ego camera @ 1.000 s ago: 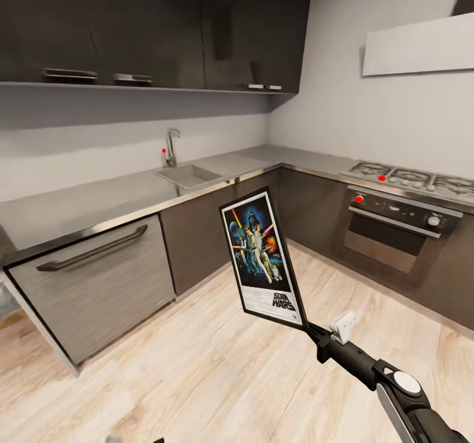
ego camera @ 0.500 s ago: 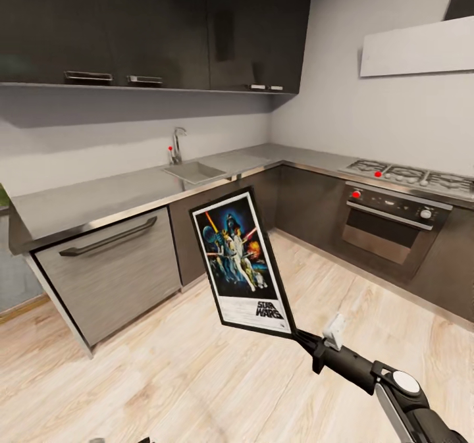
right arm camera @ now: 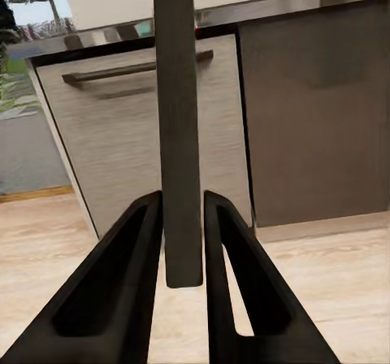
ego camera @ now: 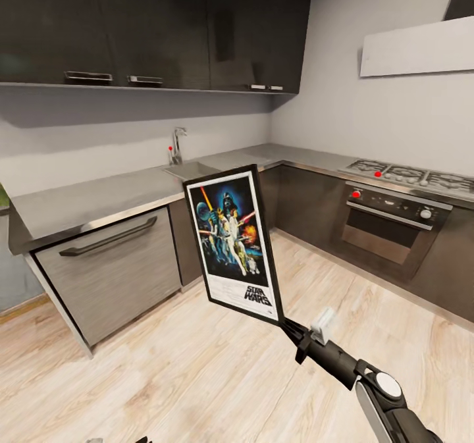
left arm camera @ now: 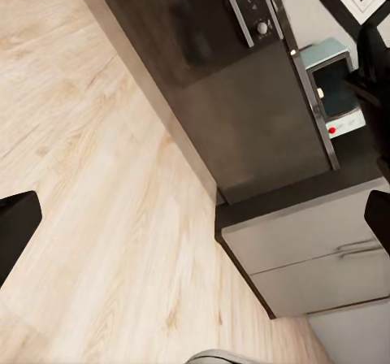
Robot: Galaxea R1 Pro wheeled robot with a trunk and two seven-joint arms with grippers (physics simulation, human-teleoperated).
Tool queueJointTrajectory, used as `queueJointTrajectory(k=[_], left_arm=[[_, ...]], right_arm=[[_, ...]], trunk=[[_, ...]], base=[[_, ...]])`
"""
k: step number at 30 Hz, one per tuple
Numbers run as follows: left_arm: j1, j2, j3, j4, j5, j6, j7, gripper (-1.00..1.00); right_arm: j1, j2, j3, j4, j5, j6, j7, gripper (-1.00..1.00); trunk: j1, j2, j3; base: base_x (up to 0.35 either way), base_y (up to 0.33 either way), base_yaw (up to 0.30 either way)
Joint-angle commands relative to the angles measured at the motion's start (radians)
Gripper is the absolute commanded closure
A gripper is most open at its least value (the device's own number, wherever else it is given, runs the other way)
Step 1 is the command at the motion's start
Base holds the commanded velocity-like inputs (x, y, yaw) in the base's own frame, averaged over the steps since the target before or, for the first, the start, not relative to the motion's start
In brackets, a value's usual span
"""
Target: Pick up the poster from the kitchen countertop and hang it on one of the wall nails in the kitchen.
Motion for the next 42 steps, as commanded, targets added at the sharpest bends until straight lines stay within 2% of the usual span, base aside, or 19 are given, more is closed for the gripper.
queueJointTrajectory(k=[1,5,7,10,14,19,28,31,33,42], left_arm=[[0.000,0.000,0.000,-0.001,0.005,0.011,-0.001,-1.00],[0.000,0.000,0.000,-0.001,0.005,0.011,-0.001,-1.00],[0.000,0.000,0.000,-0.001,0.005,0.010,-0.002,-1.00],[0.000,0.000,0.000,-0.001,0.005,0.011,-0.002,-1.00],[0.000,0.000,0.000,-0.001,0.005,0.011,-0.002,-1.00],[0.001,0.000,0.000,-0.001,0.005,0.011,-0.002,-1.00],[0.001,0.000,0.000,-0.001,0.003,0.011,-0.002,-1.00],[0.001,0.000,0.000,-0.001,0.003,0.011,-0.002,-1.00],[0.001,0.000,0.000,-0.001,0.003,0.011,-0.002,-1.00],[0.001,0.000,0.000,-0.001,0.003,0.011,-0.002,-1.00]], right_arm=[[-0.001,0.001,0.002,0.001,-0.010,-0.005,0.003,1.00],[-0.001,0.005,0.003,0.004,-0.060,-0.014,0.003,1.00],[-0.001,0.007,0.006,0.005,-0.110,-0.016,0.004,1.00],[-0.001,0.007,0.036,0.006,-0.135,-0.016,0.005,1.00],[-0.001,0.006,0.065,0.007,-0.143,-0.015,0.005,1.00],[-0.001,0.004,0.080,0.008,-0.147,-0.015,0.005,1.00],[-0.001,0.005,0.085,0.010,-0.150,-0.013,0.005,1.00],[-0.001,0.004,0.085,0.010,-0.152,-0.013,0.026,1.00],[-0.001,0.003,0.085,0.010,-0.153,-0.012,0.064,1.00],[-0.001,0.003,0.085,0.010,-0.153,-0.010,0.075,1.00]], trunk=[[0.000,0.000,-0.001],[0.000,0.000,-0.001],[0.000,0.000,-0.001],[0.000,0.000,-0.001],[0.000,0.000,-0.001],[0.000,0.000,-0.001],[0.000,0.000,-0.001],[0.000,0.000,-0.001],[0.000,0.000,-0.001],[0.000,0.000,0.001]], base=[[0.000,0.000,0.000],[0.000,0.000,0.000],[0.000,0.000,0.000],[0.000,0.000,0.000],[0.000,0.051,0.000],[0.000,0.215,0.000],[0.000,0.282,0.000],[0.000,0.245,0.000],[0.000,0.044,0.000],[0.000,0.010,0.133]])
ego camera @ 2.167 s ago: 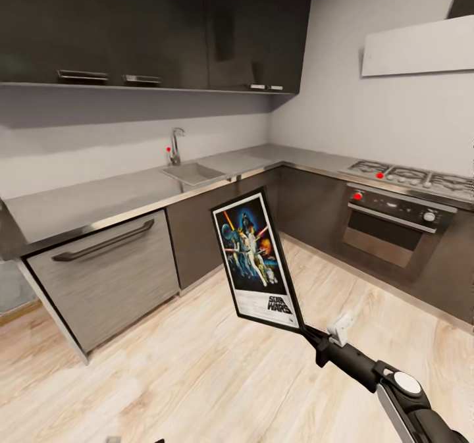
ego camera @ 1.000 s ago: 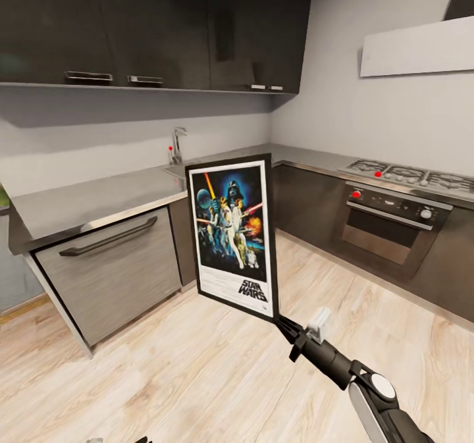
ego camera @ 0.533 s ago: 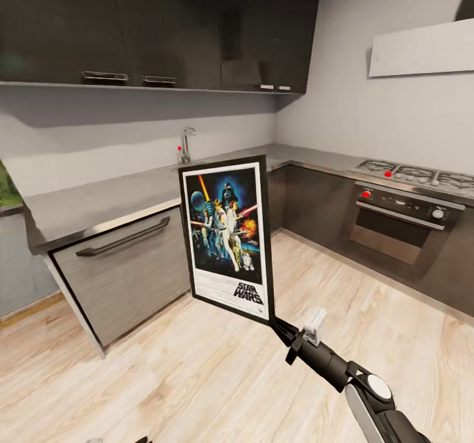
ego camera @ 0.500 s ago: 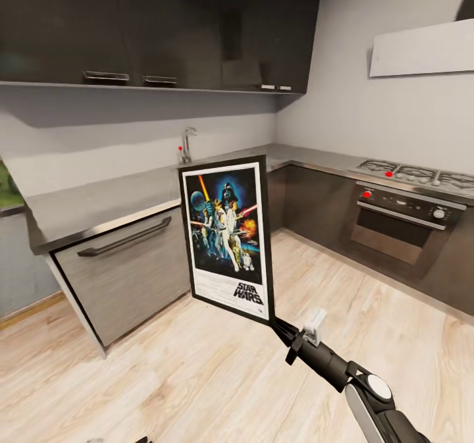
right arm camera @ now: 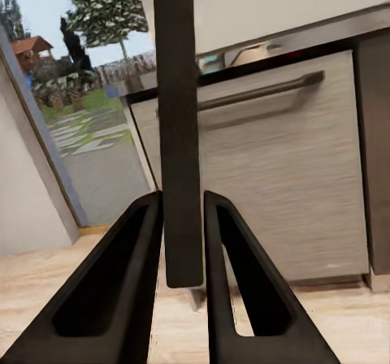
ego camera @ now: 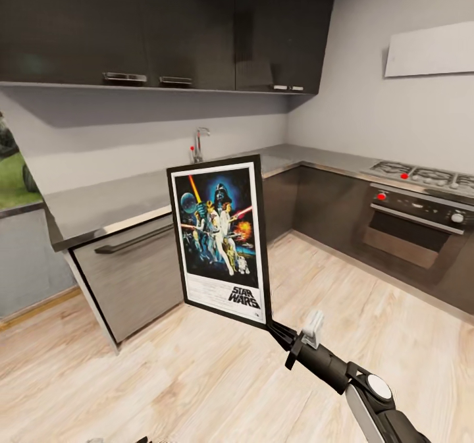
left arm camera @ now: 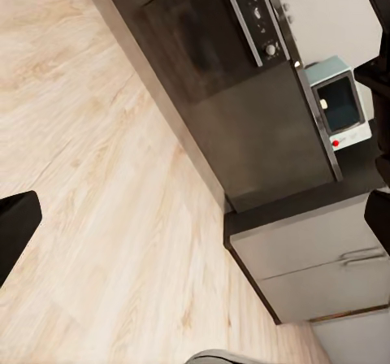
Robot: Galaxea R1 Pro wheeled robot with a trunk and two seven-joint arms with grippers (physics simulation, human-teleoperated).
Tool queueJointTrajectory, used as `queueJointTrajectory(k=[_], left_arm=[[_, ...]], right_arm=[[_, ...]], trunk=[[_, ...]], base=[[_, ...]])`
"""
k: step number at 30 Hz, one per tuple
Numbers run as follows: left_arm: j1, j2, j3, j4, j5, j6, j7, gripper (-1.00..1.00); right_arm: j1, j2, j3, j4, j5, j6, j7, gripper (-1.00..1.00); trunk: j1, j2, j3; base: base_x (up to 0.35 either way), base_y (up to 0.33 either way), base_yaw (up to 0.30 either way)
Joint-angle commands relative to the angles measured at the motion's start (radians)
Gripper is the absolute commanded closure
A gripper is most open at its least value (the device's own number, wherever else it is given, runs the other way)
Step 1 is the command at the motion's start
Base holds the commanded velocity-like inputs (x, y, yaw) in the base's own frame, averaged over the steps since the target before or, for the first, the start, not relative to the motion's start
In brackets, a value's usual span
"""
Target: Pick up the poster from the kitchen countertop and hang it on one of the wall nails in the kitchen.
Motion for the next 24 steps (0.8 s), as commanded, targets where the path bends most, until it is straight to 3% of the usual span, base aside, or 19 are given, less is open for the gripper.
queueJointTrajectory(k=[1,14,24], left_arm=[[0.001,0.000,0.000,-0.001,0.004,0.011,-0.001,-1.00],[0.001,0.000,0.000,-0.001,0.005,0.011,-0.002,-1.00],[0.001,0.000,0.000,-0.001,0.006,0.011,-0.002,-1.00]], right_arm=[[-0.001,-0.001,0.002,0.001,-0.006,-0.002,0.003,1.00],[-0.001,-0.001,0.003,0.001,-0.006,-0.002,0.004,1.00],[-0.001,-0.001,0.003,0.001,-0.006,-0.002,0.004,1.00]], trunk=[[0.000,0.000,0.000],[0.000,0.000,0.009],[0.000,0.000,0.016]], base=[[0.000,0.002,0.245],[0.000,0.012,0.261],[0.000,0.229,0.256]])
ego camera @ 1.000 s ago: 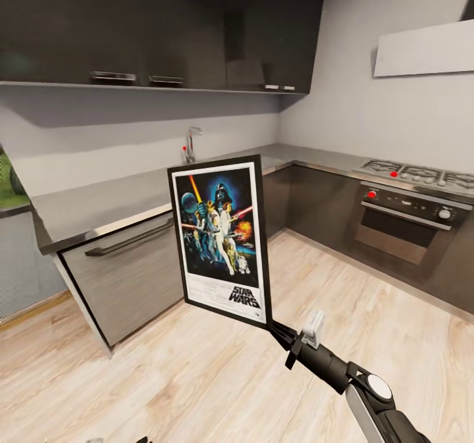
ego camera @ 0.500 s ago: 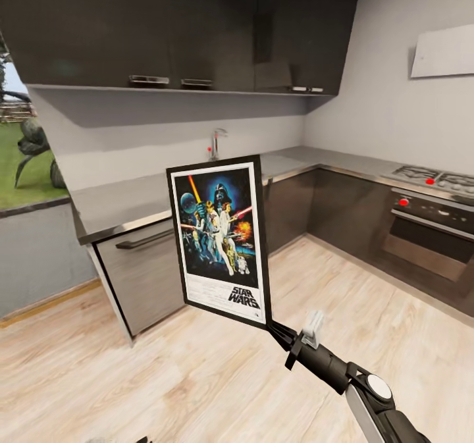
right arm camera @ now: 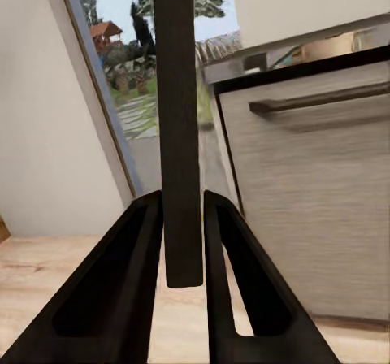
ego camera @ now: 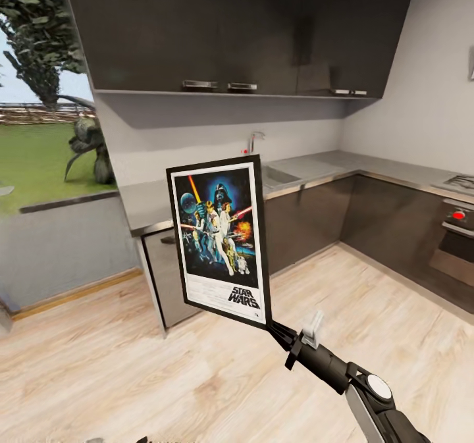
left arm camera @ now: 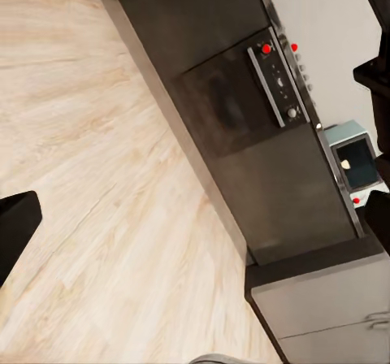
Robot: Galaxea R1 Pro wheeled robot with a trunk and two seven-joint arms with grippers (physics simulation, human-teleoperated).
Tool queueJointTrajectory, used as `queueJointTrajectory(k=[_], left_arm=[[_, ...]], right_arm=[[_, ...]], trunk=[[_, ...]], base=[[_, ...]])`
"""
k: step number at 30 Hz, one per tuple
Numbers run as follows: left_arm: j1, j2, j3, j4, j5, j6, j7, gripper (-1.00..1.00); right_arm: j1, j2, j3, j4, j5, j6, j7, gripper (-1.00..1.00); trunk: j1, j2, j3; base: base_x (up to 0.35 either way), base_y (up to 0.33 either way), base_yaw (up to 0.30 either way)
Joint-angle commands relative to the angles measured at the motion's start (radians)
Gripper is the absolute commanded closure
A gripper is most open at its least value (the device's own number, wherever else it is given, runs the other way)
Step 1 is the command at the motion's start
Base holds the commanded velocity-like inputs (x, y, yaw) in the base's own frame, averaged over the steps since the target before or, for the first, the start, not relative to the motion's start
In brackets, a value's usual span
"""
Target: Pick up the poster from the kitchen countertop and hang it on one of the wall nails in the kitchen.
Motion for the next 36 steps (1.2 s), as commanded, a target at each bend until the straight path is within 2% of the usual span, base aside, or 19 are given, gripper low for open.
queueJointTrajectory(k=[1,10,18,24,34,36], left_arm=[[0.001,0.000,0.000,-0.001,0.005,0.011,-0.001,-1.00],[0.001,0.000,0.000,-0.001,0.006,0.011,-0.002,-1.00],[0.000,0.000,0.000,-0.001,0.005,0.011,-0.001,-1.00],[0.000,0.000,-0.001,-0.001,0.004,0.012,0.000,-1.00],[0.000,0.000,-0.001,-0.001,0.004,0.012,0.000,-1.00],[0.000,0.000,-0.001,-0.001,0.004,0.012,0.000,-1.00]], right_arm=[[-0.001,-0.001,0.002,0.001,-0.006,-0.002,0.003,1.00],[-0.001,-0.001,0.002,0.001,-0.006,-0.002,0.003,1.00],[-0.001,-0.001,0.000,-0.001,-0.006,0.001,0.004,1.00],[-0.001,-0.001,-0.001,-0.008,-0.006,0.065,0.004,1.00],[-0.001,-0.002,-0.003,-0.010,-0.007,0.076,0.004,1.00],[-0.001,-0.002,-0.004,-0.010,-0.007,0.075,0.005,1.00]], trunk=[[0.000,-0.001,0.000],[0.000,-0.001,0.007],[0.000,-0.001,0.008],[0.000,-0.001,0.008],[0.000,-0.001,0.008],[-0.008,0.013,0.015]], base=[[0.000,0.285,0.254],[0.000,0.290,0.239],[0.000,0.262,0.045],[0.000,0.045,0.003],[0.000,0.004,0.000],[0.000,0.000,0.000]])
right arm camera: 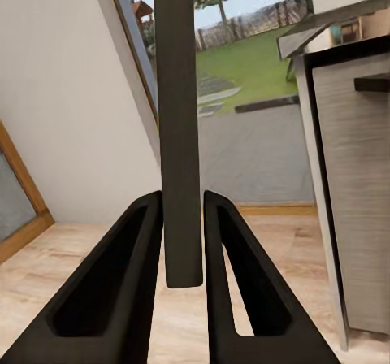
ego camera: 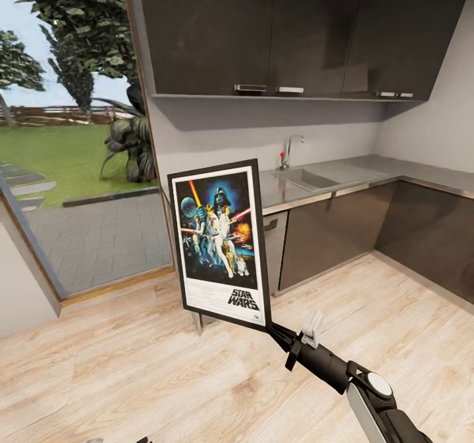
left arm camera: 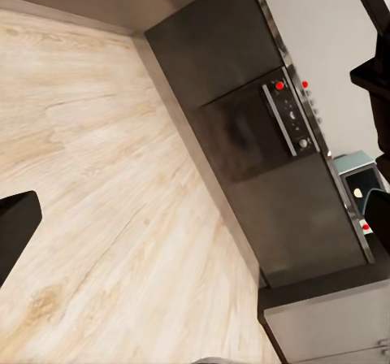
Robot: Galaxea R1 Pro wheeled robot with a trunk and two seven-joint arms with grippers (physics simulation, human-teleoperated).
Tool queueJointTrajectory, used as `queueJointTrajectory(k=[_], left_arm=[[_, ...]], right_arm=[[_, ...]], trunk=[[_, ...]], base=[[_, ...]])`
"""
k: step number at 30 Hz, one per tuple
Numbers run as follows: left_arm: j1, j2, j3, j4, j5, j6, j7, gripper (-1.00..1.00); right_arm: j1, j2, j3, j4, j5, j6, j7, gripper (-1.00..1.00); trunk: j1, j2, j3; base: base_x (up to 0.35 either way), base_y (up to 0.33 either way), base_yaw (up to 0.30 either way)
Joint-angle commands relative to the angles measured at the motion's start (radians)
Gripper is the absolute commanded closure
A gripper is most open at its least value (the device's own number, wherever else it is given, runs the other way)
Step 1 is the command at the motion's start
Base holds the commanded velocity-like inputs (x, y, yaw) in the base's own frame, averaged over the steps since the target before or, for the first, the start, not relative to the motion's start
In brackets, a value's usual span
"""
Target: Pick up the poster from the kitchen countertop and hang it on one of the wall nails in the kitchen.
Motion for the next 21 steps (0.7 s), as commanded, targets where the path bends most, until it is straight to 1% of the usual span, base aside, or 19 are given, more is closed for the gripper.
queueJointTrajectory(k=[1,21], left_arm=[[0.001,0.000,0.000,-0.002,0.005,0.011,-0.001,-1.00],[0.001,-0.001,-0.001,-0.001,0.003,0.016,0.000,-1.00]], right_arm=[[-0.001,-0.001,0.002,0.001,-0.007,0.000,0.003,1.00],[-0.001,-0.001,0.000,0.000,-0.007,0.000,0.003,1.00]], trunk=[[-0.004,0.007,0.002],[-0.081,0.147,0.065]], base=[[0.000,0.000,0.000],[0.000,0.000,0.000]])
